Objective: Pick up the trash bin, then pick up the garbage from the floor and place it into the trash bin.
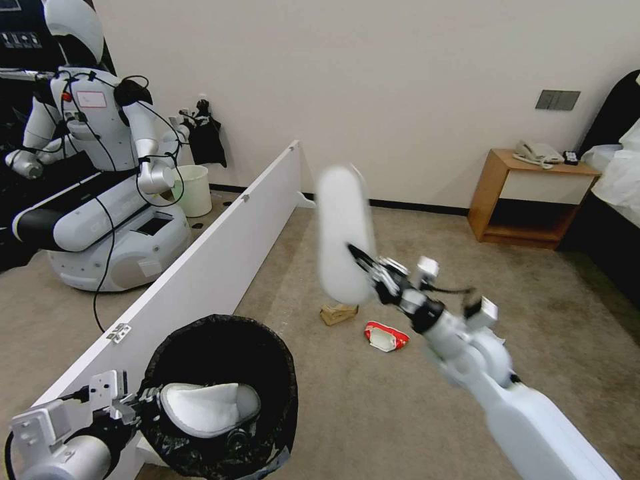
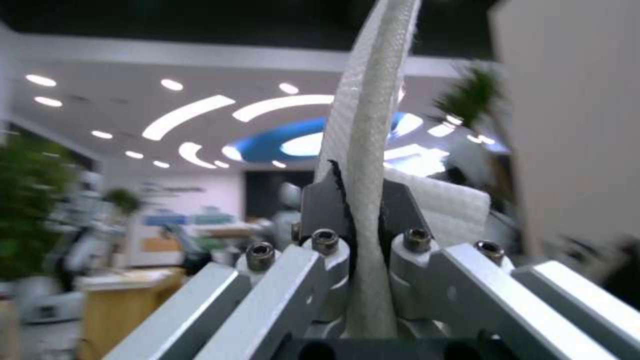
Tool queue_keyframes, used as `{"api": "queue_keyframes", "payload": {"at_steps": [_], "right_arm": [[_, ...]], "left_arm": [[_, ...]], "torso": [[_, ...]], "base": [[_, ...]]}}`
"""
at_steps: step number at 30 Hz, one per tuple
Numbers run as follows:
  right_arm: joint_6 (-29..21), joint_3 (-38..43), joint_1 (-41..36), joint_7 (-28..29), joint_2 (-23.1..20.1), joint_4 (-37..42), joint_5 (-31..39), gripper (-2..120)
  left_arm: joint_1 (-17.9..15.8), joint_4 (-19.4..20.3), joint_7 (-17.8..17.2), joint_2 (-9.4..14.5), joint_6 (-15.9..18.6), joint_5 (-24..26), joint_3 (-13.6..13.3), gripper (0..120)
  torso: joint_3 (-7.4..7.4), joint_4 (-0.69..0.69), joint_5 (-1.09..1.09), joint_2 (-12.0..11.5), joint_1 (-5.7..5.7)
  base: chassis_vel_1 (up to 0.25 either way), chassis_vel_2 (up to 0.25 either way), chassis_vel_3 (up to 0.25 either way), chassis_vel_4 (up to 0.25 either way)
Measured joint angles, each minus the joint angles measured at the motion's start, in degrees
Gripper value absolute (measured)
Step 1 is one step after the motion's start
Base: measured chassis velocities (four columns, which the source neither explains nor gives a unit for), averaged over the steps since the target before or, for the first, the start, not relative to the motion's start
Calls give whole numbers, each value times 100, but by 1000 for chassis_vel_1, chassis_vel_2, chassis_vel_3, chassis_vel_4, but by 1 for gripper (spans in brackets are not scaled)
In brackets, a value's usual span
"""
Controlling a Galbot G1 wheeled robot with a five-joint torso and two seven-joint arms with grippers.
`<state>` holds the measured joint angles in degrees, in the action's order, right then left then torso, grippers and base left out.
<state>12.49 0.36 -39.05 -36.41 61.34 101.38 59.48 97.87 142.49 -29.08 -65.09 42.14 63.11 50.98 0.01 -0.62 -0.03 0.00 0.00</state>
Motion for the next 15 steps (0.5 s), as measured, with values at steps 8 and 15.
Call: {"api": "queue_keyframes", "payload": {"at_steps": [8, 15], "right_arm": [[79, -1103, 575, 172, 162, -141, 26, 2], [108, -1538, 641, 167, 144, -188, 17, 2]], "left_arm": [[24, 41, -10, 0, 0, 4, -1, 1], [37, 50, -18, 2, 0, 4, -11, 1]], "torso": [[0, -4, 2, 0, 0], [0, -3, 2, 0, 0]], "base": [[0, 0, 0, 0], [0, 0, 0, 0]]}}
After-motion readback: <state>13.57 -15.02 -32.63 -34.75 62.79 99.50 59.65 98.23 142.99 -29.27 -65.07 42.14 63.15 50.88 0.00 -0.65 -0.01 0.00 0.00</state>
